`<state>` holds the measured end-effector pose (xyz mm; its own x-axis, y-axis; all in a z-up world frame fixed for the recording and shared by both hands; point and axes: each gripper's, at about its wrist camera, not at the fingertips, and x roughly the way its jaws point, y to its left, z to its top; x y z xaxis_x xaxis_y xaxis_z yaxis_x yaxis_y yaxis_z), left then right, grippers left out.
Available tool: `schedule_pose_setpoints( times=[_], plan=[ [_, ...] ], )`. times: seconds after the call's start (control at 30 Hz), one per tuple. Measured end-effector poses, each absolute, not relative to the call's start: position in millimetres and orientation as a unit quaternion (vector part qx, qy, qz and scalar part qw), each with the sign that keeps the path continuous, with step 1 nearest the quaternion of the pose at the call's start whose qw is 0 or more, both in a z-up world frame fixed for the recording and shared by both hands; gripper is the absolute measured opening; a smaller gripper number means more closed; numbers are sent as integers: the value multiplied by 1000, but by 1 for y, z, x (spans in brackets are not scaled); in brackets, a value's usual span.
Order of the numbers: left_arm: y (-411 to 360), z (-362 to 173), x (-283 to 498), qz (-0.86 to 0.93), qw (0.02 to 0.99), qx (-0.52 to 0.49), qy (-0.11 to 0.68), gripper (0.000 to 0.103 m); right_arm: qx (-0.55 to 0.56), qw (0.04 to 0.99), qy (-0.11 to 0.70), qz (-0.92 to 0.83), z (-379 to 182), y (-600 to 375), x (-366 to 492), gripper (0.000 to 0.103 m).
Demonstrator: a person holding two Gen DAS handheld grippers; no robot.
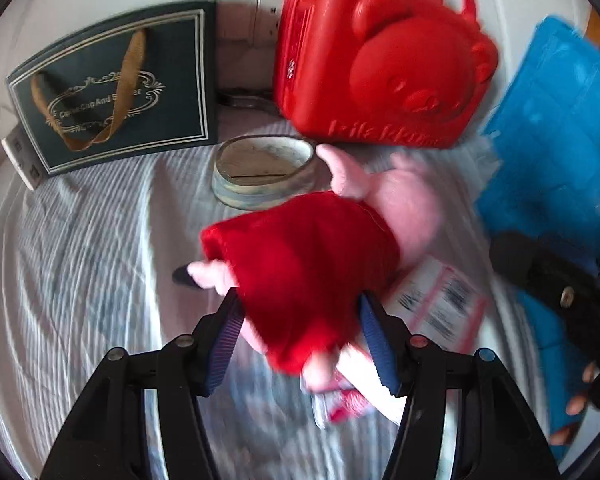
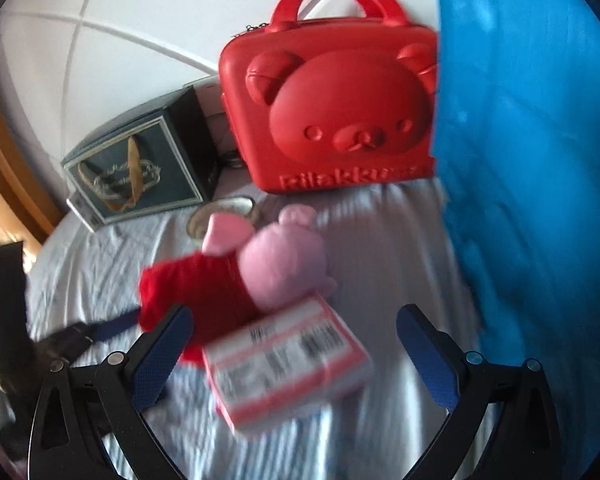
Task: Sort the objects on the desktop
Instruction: 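Grasp the pink pig plush with both tools from either side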
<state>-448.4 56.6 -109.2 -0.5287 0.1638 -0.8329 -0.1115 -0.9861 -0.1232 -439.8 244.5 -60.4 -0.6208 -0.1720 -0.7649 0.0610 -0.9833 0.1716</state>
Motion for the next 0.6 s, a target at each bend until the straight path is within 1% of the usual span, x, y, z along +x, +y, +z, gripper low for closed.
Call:
schedule_pose_setpoints(
  times=[0.03, 0.07, 0.1, 0.17, 0.2, 0.27, 0.37, 0.43, 0.47, 0.53, 0.57, 0.6],
  plan=[
    [59, -111, -453, 877, 71, -476, -6, 64, 438, 67, -65, -894, -66, 243, -449, 103],
    [60, -113, -456, 879, 67, -471, 11, 75, 453, 73, -64, -886, -76, 241, -461, 103],
    [59, -114, -458, 881, 66, -468, 24, 88, 463, 78, -63, -881, -82, 239, -469, 103],
    [51, -117, -462, 884, 64, -461, 39, 98, 485, 92, -61, -867, -99, 236, -484, 103],
    [45, -119, -464, 886, 65, -458, 38, 101, 492, 101, -62, -862, -107, 234, -491, 103],
    [34, -116, -471, 886, 65, -459, 26, 102, 491, 123, -66, -860, -116, 232, -501, 103],
    [29, -110, -478, 884, 60, -463, 5, 102, 480, 156, -106, -857, -121, 236, -511, 103],
    [35, -111, -477, 871, 76, -484, -15, 102, 479, 177, -123, -851, -124, 238, -518, 103],
    [40, -113, -475, 867, 84, -491, -17, 102, 482, 182, -126, -848, -125, 238, -520, 103],
    [53, -121, -472, 864, 77, -497, 5, 101, 487, 185, -124, -845, -125, 238, -520, 103],
    [58, -129, -474, 862, 61, -503, 20, 95, 490, 185, -120, -844, -124, 238, -520, 103],
    [58, -135, -476, 860, 50, -506, 24, 83, 494, 184, -114, -842, -123, 236, -519, 103]
  ],
)
